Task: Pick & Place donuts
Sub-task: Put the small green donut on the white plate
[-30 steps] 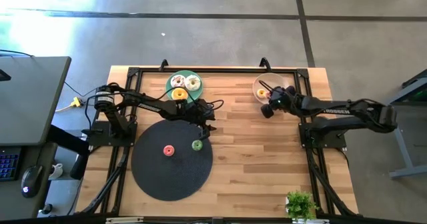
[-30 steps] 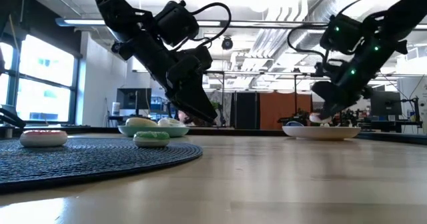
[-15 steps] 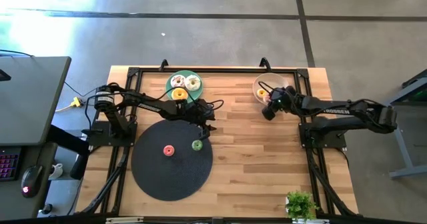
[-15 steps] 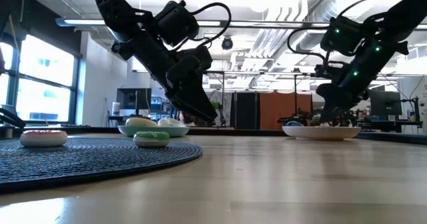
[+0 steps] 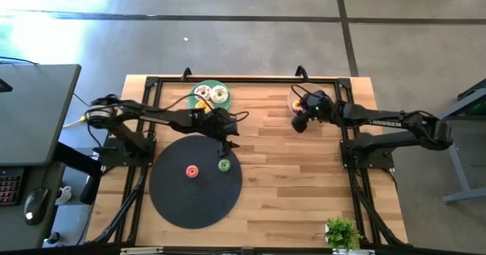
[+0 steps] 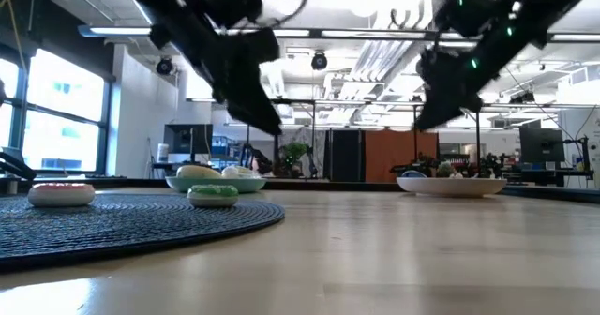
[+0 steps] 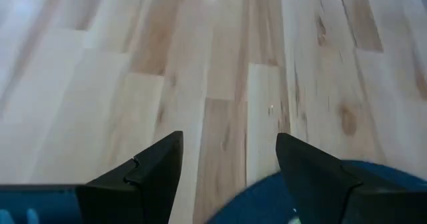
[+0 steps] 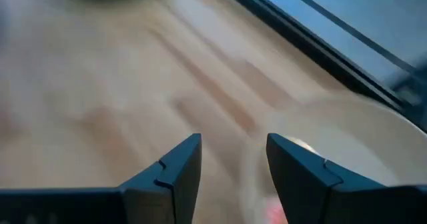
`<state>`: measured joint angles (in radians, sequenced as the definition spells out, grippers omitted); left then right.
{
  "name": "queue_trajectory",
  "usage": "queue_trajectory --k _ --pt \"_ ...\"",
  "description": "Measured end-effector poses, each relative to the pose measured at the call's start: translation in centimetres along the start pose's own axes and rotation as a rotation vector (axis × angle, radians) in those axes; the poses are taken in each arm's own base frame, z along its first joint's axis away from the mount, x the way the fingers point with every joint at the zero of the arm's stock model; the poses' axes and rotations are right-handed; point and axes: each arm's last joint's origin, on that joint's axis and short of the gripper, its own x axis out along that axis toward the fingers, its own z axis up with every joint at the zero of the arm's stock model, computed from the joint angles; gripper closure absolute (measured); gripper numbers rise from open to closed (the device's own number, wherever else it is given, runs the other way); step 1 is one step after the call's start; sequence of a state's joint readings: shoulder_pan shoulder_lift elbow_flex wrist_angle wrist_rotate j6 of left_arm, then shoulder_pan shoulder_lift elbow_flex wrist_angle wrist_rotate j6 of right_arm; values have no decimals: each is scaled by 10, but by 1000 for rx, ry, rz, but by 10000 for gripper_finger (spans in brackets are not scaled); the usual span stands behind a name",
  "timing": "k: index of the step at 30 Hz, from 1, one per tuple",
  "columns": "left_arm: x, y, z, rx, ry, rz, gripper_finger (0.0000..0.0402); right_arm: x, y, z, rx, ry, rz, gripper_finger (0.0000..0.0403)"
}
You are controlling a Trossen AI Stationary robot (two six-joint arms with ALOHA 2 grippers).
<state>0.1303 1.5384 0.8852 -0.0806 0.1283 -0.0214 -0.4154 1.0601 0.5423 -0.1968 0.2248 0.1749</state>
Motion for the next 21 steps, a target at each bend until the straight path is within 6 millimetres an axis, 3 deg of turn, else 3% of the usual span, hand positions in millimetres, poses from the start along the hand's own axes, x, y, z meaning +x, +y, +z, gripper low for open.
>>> queue_trajectory --k 6,12,15,21 --pt "-61 -7 4 -68 20 14 163 -12 47 11 -88 -96 268 237" --pt "-117 -21 -6 -155 65 -156 163 -15 100 8 -179 -219 532 233" --pt "-121 -32 -19 -147 127 -201 163 -10 122 7 -199 -299 614 233" --pt "-102 -62 -51 -90 234 -246 163 17 154 -11 -211 -332 679 233"
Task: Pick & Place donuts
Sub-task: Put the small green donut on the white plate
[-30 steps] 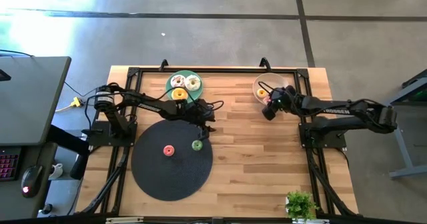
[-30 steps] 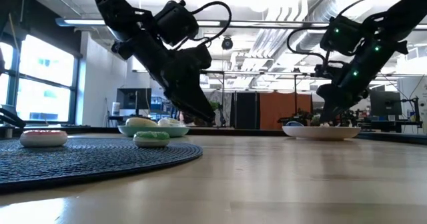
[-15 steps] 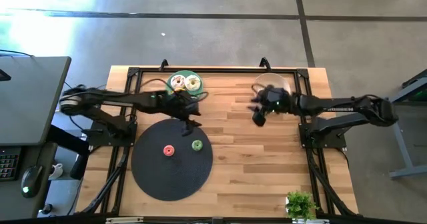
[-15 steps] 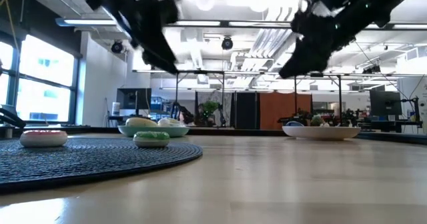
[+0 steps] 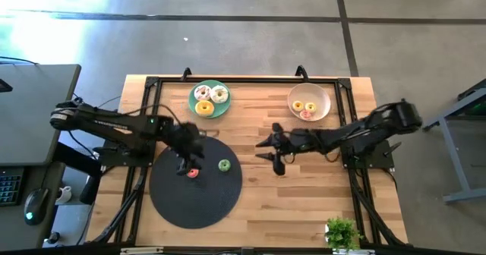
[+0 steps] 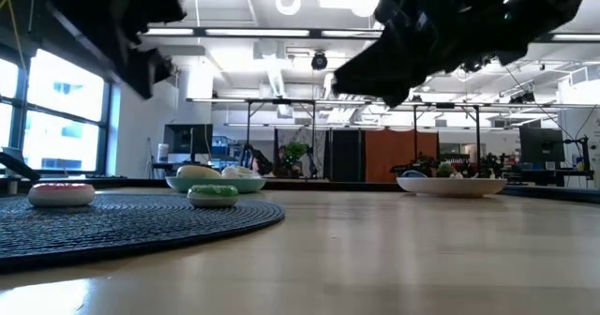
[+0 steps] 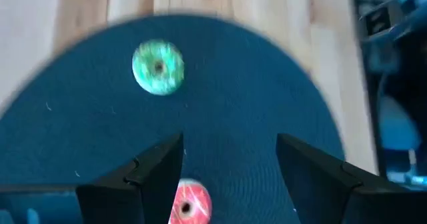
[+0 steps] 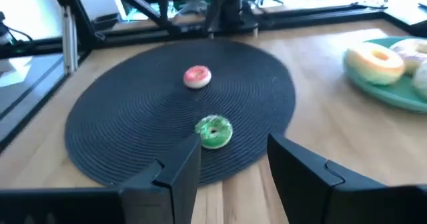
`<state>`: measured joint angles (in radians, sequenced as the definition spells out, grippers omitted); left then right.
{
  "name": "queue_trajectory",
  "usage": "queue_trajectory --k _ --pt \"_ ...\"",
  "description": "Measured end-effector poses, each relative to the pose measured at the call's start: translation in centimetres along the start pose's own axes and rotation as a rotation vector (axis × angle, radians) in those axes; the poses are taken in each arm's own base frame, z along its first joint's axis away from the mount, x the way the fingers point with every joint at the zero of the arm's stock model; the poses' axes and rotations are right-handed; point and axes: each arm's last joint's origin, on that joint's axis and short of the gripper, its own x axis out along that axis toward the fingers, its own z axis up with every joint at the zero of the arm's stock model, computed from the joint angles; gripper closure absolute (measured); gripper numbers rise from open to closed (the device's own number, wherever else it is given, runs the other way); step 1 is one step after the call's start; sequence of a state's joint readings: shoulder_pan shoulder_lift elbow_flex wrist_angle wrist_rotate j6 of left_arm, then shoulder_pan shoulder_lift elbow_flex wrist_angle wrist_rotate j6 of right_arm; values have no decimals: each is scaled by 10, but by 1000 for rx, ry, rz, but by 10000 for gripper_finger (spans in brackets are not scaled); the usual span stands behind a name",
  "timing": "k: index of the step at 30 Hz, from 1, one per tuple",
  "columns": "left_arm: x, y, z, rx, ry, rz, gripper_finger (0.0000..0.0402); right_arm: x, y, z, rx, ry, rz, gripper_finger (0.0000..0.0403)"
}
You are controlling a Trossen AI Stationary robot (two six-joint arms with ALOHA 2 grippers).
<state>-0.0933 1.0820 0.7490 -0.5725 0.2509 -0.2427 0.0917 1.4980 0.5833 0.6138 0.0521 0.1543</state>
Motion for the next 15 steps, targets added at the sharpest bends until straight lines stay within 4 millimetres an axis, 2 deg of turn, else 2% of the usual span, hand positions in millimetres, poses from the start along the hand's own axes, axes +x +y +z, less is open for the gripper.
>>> queue_trajectory --k 4,7,11,15 --pt "10 -8 -12 -20 22 91 163 29 3 -9 -23 26 -12 233" --pt "12 -12 -16 -8 16 146 163 59 4 -12 -52 63 -18 233" --pt "12 -16 -15 -4 -7 139 163 100 7 -12 -77 124 -3 233" --pt "12 -17 -14 -16 -20 128 163 133 6 -10 -58 224 -25 233"
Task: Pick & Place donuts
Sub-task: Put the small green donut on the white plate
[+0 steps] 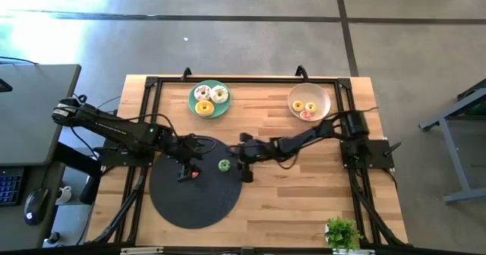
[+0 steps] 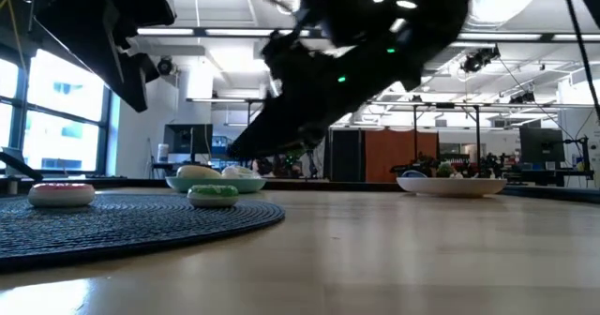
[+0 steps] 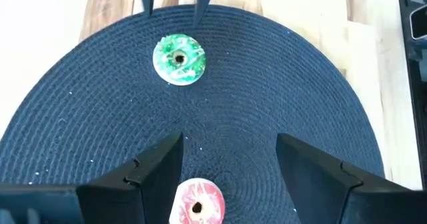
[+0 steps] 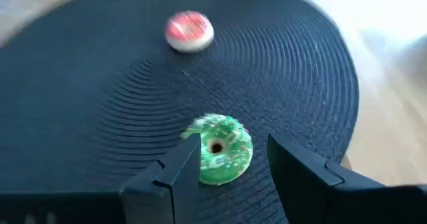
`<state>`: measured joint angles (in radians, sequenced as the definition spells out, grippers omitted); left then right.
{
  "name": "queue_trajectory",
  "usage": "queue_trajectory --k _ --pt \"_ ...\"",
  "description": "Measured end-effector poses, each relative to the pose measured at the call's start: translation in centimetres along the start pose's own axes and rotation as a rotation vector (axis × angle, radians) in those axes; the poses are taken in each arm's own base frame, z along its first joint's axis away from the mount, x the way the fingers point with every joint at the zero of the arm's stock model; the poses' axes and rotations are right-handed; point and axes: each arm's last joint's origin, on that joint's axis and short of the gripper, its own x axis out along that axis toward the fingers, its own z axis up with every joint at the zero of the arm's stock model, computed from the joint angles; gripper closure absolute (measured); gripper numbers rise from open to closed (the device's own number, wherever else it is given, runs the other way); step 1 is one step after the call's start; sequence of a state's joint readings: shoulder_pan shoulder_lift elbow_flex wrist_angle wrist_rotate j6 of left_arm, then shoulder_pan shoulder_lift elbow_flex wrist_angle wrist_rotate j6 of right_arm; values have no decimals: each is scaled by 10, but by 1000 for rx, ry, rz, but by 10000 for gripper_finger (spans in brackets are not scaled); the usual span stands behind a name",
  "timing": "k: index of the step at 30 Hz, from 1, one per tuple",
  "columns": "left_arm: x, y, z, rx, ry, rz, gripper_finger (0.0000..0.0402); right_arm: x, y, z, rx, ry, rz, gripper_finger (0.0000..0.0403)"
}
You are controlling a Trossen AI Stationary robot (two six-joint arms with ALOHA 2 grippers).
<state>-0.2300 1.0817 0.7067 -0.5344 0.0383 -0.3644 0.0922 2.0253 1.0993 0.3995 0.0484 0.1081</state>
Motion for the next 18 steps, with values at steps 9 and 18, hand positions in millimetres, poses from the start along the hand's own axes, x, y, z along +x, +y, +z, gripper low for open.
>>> queue_trajectory --k 9,18 --pt "0 0 0 0 -4 3 163 41 1 1 38 151 -32 234" --pt "0 0 0 0 -5 3 163 41 1 0 35 222 -39 321"
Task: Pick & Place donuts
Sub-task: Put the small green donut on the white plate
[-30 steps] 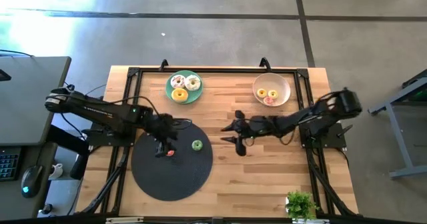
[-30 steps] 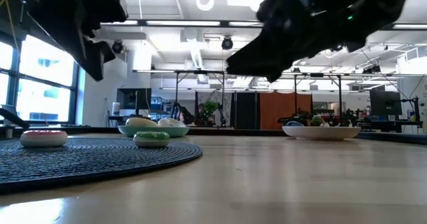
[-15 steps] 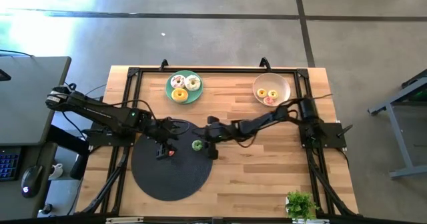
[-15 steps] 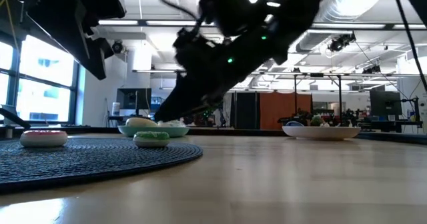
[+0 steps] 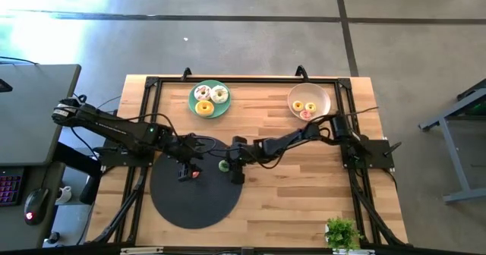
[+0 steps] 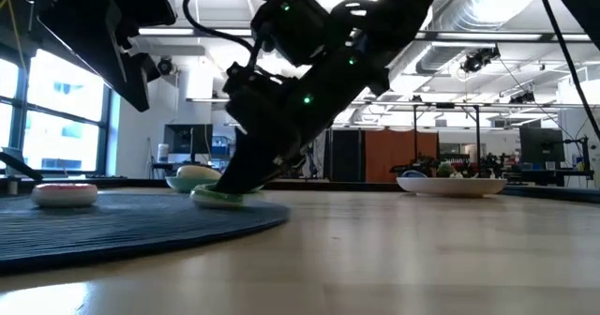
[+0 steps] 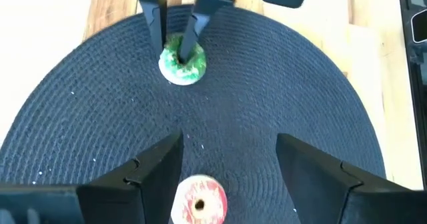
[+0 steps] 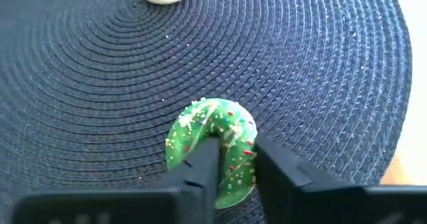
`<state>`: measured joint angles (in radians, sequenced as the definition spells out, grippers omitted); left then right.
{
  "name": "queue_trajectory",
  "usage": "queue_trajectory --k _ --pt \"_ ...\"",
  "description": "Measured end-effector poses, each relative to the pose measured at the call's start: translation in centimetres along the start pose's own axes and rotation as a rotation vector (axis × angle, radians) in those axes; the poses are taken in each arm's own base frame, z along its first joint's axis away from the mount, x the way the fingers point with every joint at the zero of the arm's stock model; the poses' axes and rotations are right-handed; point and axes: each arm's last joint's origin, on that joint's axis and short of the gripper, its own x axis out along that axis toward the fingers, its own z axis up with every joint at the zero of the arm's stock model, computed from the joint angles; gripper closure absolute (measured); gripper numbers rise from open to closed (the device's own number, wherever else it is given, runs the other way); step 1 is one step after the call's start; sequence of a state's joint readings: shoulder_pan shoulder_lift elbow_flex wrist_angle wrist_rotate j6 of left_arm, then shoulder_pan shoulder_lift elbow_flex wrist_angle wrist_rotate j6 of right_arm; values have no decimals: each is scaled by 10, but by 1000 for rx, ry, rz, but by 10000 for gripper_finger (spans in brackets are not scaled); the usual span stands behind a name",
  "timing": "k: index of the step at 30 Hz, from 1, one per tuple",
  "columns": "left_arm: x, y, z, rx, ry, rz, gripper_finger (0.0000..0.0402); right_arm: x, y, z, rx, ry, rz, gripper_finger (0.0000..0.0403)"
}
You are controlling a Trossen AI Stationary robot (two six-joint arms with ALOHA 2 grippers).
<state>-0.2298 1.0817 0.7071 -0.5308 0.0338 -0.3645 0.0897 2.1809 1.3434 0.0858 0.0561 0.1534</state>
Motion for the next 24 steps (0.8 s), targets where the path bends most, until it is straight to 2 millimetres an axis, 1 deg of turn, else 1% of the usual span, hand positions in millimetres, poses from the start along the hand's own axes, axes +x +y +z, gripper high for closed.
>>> queue_trajectory --k 3,5,8,9,11,14,16,19,22,24 --pt "0 0 0 0 -2 0 163 -13 -3 10 2 -6 24 375" --pt "0 0 1 0 -6 -2 163 -30 -6 22 9 -20 44 391" --pt "0 0 1 0 -9 0 163 -66 -12 43 28 -28 33 380" --pt "0 0 1 0 -11 0 163 -78 -15 46 29 -9 15 375" --pt "0 0 1 0 -13 -1 163 -103 -23 49 3 53 -76 371" --pt "0 0 2 0 -16 -1 163 -142 -45 46 -11 178 -315 385" --pt "0 0 2 0 -21 10 163 -167 -64 39 40 286 -467 394" --pt "0 0 2 0 -25 19 163 -199 -91 25 143 397 -658 390" --pt "0 0 2 0 -27 24 163 -226 -115 7 265 426 -751 386" --pt "0 1 2 0 -33 35 163 -238 -131 -9 369 422 -773 391"
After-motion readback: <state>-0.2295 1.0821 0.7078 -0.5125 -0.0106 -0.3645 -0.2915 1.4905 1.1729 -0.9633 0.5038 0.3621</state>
